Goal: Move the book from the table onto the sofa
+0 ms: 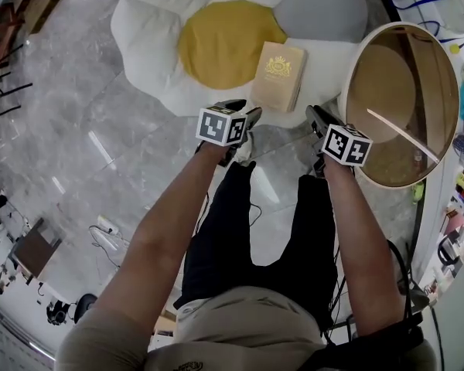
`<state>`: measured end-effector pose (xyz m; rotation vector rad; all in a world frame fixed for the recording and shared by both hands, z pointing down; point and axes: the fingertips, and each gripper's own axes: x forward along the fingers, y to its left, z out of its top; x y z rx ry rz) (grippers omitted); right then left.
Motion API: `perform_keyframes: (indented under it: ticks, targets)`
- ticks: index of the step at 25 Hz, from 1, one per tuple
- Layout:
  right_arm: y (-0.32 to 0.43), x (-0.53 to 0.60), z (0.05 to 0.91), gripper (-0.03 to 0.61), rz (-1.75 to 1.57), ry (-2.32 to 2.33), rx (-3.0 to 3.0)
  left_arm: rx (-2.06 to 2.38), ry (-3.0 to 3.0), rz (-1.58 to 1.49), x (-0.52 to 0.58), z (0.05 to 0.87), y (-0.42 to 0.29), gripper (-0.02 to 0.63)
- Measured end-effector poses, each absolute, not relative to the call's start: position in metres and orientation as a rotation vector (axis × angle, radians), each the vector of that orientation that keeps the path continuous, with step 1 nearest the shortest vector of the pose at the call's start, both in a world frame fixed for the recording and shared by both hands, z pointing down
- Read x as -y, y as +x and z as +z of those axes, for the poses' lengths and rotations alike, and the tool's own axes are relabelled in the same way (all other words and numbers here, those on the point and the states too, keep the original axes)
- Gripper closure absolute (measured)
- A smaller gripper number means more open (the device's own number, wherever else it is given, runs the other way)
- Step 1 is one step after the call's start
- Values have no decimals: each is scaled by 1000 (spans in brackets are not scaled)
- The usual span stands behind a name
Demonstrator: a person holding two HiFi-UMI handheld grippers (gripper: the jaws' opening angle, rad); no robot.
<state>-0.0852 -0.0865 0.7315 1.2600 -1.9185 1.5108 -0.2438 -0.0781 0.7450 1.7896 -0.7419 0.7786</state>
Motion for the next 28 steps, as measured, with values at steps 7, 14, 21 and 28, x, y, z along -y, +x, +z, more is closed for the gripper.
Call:
perform_keyframes:
  ticks: [7,14,21,28]
  targets:
    - [-74,62,686,525,1480,1217,1958,731,1813,762,51,702,-243,419]
    - [-66,38,607,552,1416,1130,2047,709,1871,647,38,621,-218,419]
    - [-41,6,530,558,1351,1057,2123,736,1912,563,29,534,-193,537]
    - [-10,-22,441,566,1278,1012,2222,663,2030,579,-2,434,-147,606]
